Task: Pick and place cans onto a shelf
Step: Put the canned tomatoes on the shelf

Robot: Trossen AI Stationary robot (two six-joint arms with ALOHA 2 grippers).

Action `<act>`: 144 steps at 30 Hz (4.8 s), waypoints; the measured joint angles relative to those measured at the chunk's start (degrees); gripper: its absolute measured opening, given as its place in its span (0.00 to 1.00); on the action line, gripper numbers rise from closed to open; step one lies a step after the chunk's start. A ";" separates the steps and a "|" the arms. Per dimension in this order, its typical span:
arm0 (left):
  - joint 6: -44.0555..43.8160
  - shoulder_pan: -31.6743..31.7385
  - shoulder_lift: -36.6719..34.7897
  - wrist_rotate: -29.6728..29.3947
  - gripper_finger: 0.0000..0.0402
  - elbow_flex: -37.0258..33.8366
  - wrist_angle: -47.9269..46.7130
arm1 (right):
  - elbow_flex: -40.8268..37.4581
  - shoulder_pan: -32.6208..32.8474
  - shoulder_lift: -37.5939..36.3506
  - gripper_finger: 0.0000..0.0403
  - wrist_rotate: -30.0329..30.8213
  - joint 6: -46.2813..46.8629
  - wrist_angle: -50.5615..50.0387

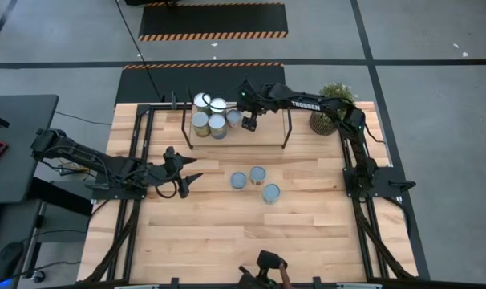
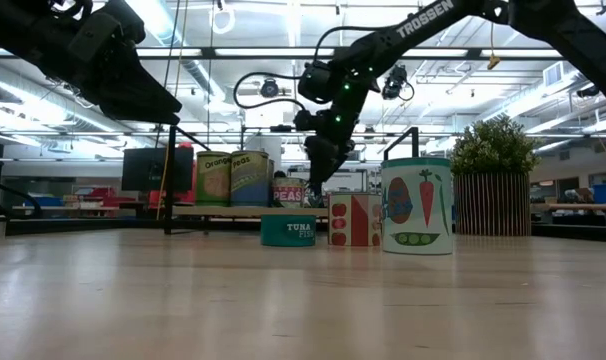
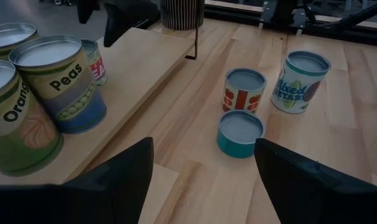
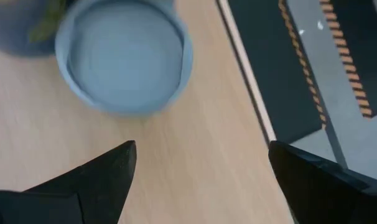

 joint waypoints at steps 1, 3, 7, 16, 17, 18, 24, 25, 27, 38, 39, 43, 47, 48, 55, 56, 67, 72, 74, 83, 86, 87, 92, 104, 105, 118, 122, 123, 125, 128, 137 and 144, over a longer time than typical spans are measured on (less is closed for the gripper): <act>0.00 -0.02 0.00 0.02 0.71 0.00 0.00 | 0.00 0.08 0.00 0.93 0.04 0.19 0.82; 0.00 0.00 0.00 0.01 0.71 0.00 0.00 | 0.00 0.21 0.00 0.93 0.15 0.33 2.42; 0.00 0.00 0.00 0.02 0.71 0.00 -0.03 | 0.00 0.87 0.00 0.93 0.17 0.06 2.23; -0.41 0.00 0.00 0.00 0.71 0.00 -1.04 | 0.00 6.28 0.00 0.93 2.16 2.91 -10.35; -0.42 -0.02 0.00 0.02 0.71 0.00 -1.05 | 0.00 7.31 0.00 0.93 2.14 3.17 -11.21; -0.42 -0.01 0.00 0.00 0.71 0.00 -1.07 | 0.00 8.36 0.00 0.93 2.14 3.33 -12.00; -0.70 -0.01 0.00 0.01 0.71 0.00 -1.11 | 0.00 16.42 0.00 0.93 2.25 4.19 -13.68; -0.72 0.00 0.00 0.02 0.71 0.00 -1.12 | 0.00 17.84 0.00 0.93 2.25 4.19 -13.79; -0.76 -0.01 0.00 0.01 0.71 0.00 -1.22 | 0.00 20.77 0.00 0.93 2.22 3.84 -13.83; -1.97 0.00 0.00 0.02 0.71 0.00 -1.30 | 0.00 31.10 0.00 0.93 1.53 8.96 -15.70; -1.97 0.00 0.00 0.02 0.71 0.00 -1.29 | 0.00 31.49 0.00 0.93 1.63 9.26 -15.89; -1.97 0.00 0.00 0.02 0.71 0.00 -1.31 | -2.19 32.52 0.02 0.93 2.66 8.45 -16.51; -1.97 -0.02 0.00 0.02 0.71 0.00 -1.29 | -3.95 32.42 0.02 0.93 3.80 6.32 -16.94; -1.97 -0.02 0.00 0.02 0.71 0.00 -1.30 | -4.31 32.37 0.03 0.93 3.74 5.44 -16.93; -1.97 0.00 0.00 0.02 0.71 0.00 -1.29 | -4.70 32.77 0.04 0.93 7.91 2.18 -15.40; -1.97 -0.02 0.00 0.02 0.71 0.00 -1.29 | -4.70 32.73 0.04 0.93 7.86 2.39 -15.23; -1.99 0.00 0.00 0.02 0.71 0.00 -1.26 | -4.70 29.13 0.04 0.93 16.45 11.45 -14.30; -1.99 -0.01 0.00 0.02 0.71 0.00 -1.25 | -4.34 27.58 0.04 0.93 19.98 16.85 -15.04; -1.99 -0.01 0.00 0.02 0.71 0.00 -1.27 | -3.16 27.68 0.04 0.93 18.99 16.28 -16.52; -1.99 -0.02 0.00 0.02 0.71 0.00 -1.26 | -2.10 29.89 -0.33 0.93 1.75 -0.38 -14.68; -2.19 -0.02 0.00 0.06 0.71 0.00 -1.26 | -2.18 29.93 -0.11 0.93 2.41 -4.84 -14.46; -2.29 0.01 0.00 0.19 0.71 0.00 -1.27 | -2.61 29.82 -0.11 0.93 2.55 -5.80 -14.17; -2.34 -0.02 0.00 0.45 0.71 0.00 -1.27 | -5.31 28.28 -0.02 0.93 1.91 -7.69 -14.85; -2.38 -0.01 0.00 0.48 0.71 0.00 -1.29 | -9.69 27.51 0.02 0.93 0.73 -7.07 -16.13; -2.38 -0.02 0.00 0.48 0.71 0.00 -1.29 | -9.71 27.51 0.02 0.93 0.70 -6.98 -16.65; -2.38 0.00 0.00 0.48 0.71 0.00 -1.29 | -9.73 27.70 0.02 0.93 2.20 -18.55 -20.74; -2.38 -0.01 0.00 0.48 0.71 0.00 -1.29 | -9.73 27.70 0.02 0.92 2.00 -20.89 -20.58; -2.38 -0.02 0.00 0.48 0.71 0.00 -1.31 | -9.73 27.66 0.02 0.92 1.84 -20.88 -20.61; -2.38 -0.02 0.00 0.48 0.71 0.00 -1.31 | -9.73 27.66 0.02 0.90 1.61 -20.56 -20.67; -2.38 0.00 0.00 0.48 0.71 0.00 -1.31 | -9.73 27.66 0.02 0.83 1.03 -18.11 -20.60; -2.38 -0.02 0.00 0.48 0.71 0.00 -1.31 | -8.75 27.53 0.03 0.73 0.28 -7.59 -19.75; -2.39 -0.01 0.00 0.46 0.71 0.00 -1.29 | 1.24 25.08 0.07 0.78 0.35 1.45 -18.90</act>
